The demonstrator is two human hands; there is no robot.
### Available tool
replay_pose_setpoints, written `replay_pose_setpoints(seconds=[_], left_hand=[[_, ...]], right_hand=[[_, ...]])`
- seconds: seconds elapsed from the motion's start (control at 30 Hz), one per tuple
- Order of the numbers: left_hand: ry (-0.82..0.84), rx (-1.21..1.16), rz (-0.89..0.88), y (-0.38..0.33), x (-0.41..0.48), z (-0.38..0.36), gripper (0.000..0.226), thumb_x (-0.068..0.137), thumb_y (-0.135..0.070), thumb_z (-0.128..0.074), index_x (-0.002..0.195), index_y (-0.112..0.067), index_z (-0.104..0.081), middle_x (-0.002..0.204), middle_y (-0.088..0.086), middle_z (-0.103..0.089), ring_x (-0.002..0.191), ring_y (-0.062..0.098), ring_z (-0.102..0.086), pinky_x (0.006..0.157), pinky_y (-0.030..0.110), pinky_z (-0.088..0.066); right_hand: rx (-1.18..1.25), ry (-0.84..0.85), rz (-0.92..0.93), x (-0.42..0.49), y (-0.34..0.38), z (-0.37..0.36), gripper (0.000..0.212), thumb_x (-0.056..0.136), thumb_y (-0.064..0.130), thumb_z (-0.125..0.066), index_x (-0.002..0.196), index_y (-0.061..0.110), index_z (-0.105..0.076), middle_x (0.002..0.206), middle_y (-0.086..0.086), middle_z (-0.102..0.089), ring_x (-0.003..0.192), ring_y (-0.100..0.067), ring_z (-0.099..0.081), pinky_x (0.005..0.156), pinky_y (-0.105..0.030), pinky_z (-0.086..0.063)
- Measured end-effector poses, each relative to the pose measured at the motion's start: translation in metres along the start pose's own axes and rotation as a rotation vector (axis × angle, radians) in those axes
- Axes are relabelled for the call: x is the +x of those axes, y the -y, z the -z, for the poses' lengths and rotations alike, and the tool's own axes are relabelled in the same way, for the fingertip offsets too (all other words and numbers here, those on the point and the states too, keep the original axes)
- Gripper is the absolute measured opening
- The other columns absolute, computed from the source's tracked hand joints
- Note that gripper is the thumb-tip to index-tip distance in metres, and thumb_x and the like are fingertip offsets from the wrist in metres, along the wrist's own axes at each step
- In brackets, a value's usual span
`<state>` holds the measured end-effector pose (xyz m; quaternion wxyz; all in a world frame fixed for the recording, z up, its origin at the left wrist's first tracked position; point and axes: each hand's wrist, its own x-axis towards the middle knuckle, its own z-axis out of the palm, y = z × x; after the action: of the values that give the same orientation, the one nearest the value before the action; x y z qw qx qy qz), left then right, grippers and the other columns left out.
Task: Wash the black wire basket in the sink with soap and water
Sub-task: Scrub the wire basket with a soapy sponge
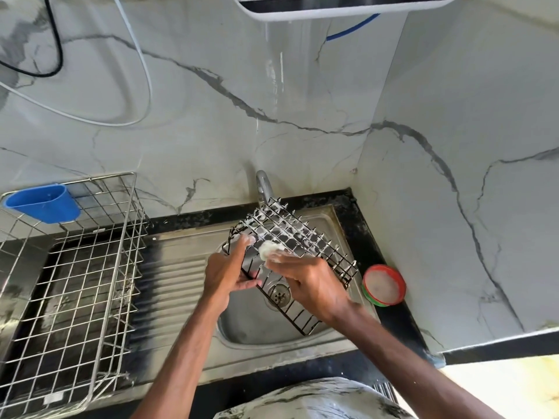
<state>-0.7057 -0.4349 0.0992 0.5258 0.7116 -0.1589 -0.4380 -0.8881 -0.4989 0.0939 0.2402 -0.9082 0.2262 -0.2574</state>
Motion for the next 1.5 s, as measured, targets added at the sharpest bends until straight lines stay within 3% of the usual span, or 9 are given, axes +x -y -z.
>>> replay_pose_setpoints(seconds=[0.23,0.37,0.57,0.7,0.9,1.03,1.23,1.4,1.5], left_hand=[[-0.093,0.049,0.013,-0.004,0.008,0.013,0.058,0.086,-0.058,-0.072,0.103,-0.002,-0.076,0.08,0.012,-0.078,0.065,0.028,-0.078,0.047,0.031,-0.061],[-0.088,0.086,0.045,0.002,0.009,0.007,0.082,0.063,-0.078,-0.071,0.098,-0.003,-0.073,0.086,0.027,-0.075,0.068,0.032,-0.078,0.048,0.03,-0.06],[-0.032,0.165,0.033,0.01,0.003,-0.012,0.047,0.086,-0.058,-0.073,0.104,-0.015,-0.077,0.08,0.016,-0.078,0.065,0.028,-0.077,0.047,0.027,-0.059],[-0.038,0.166,0.067,0.01,0.003,-0.006,0.074,0.072,-0.077,-0.07,0.103,-0.01,-0.078,0.074,0.015,-0.077,0.059,0.026,-0.075,0.047,0.027,-0.059],[-0.114,0.253,0.023,0.0,0.012,0.015,0.07,0.083,-0.068,-0.068,0.107,-0.003,-0.078,0.072,0.017,-0.076,0.059,0.027,-0.076,0.053,0.036,-0.064],[-0.081,0.293,0.011,-0.001,0.013,0.019,0.077,0.084,-0.075,-0.058,0.102,-0.003,-0.078,0.069,0.014,-0.076,0.058,0.027,-0.073,0.045,0.024,-0.055],[-0.082,0.27,0.005,0.0,0.009,0.008,0.067,0.087,-0.064,-0.069,0.094,0.002,-0.076,0.067,0.017,-0.075,0.054,0.026,-0.073,0.041,0.023,-0.053],[-0.072,0.266,0.021,0.002,0.007,0.007,0.063,0.087,-0.061,-0.073,0.1,0.001,-0.076,0.069,0.017,-0.076,0.056,0.027,-0.075,0.045,0.026,-0.058],[-0.071,0.256,0.002,-0.003,0.009,0.011,0.058,0.087,-0.062,-0.071,0.108,-0.008,-0.077,0.07,0.017,-0.076,0.061,0.029,-0.077,0.047,0.027,-0.059]], right_hand=[[0.114,0.029,-0.003,-0.064,-0.014,0.009,0.062,0.075,-0.023,-0.063,0.124,0.015,-0.073,0.136,0.0,-0.061,0.129,-0.005,-0.055,0.103,-0.029,-0.051],[0.149,-0.004,-0.018,-0.087,-0.016,0.011,0.062,0.076,-0.023,-0.063,0.123,0.016,-0.073,0.134,-0.002,-0.064,0.129,-0.007,-0.057,0.101,-0.032,-0.054],[0.082,-0.039,0.013,-0.039,-0.008,-0.013,0.051,0.084,-0.012,-0.059,0.123,0.017,-0.071,0.133,-0.005,-0.065,0.13,-0.014,-0.057,0.088,-0.034,-0.061],[0.058,-0.014,0.053,-0.023,-0.002,-0.018,0.054,0.079,-0.016,-0.056,0.119,0.016,-0.074,0.133,-0.006,-0.065,0.128,-0.016,-0.06,0.082,-0.033,-0.062],[0.145,0.063,0.128,-0.06,-0.006,-0.003,0.065,0.074,-0.02,-0.061,0.127,0.016,-0.07,0.14,-0.003,-0.061,0.136,-0.008,-0.051,0.104,-0.031,-0.052],[0.143,0.048,0.142,-0.077,-0.021,0.02,0.059,0.075,-0.015,-0.056,0.123,0.014,-0.072,0.139,-0.001,-0.06,0.134,-0.008,-0.053,0.102,-0.029,-0.053],[0.053,-0.129,-0.078,-0.061,-0.051,0.031,0.055,0.084,-0.018,-0.057,0.121,0.02,-0.073,0.133,0.004,-0.064,0.122,-0.005,-0.062,0.077,-0.027,-0.062],[0.056,-0.239,-0.184,-0.037,-0.028,0.025,0.035,0.089,-0.002,-0.066,0.116,0.018,-0.077,0.124,0.003,-0.071,0.111,-0.004,-0.068,0.088,-0.027,-0.06],[0.004,-0.298,-0.396,-0.023,-0.03,0.035,0.03,0.088,0.013,-0.071,0.116,0.023,-0.075,0.112,0.006,-0.076,0.091,-0.005,-0.074,0.078,-0.028,-0.063]])
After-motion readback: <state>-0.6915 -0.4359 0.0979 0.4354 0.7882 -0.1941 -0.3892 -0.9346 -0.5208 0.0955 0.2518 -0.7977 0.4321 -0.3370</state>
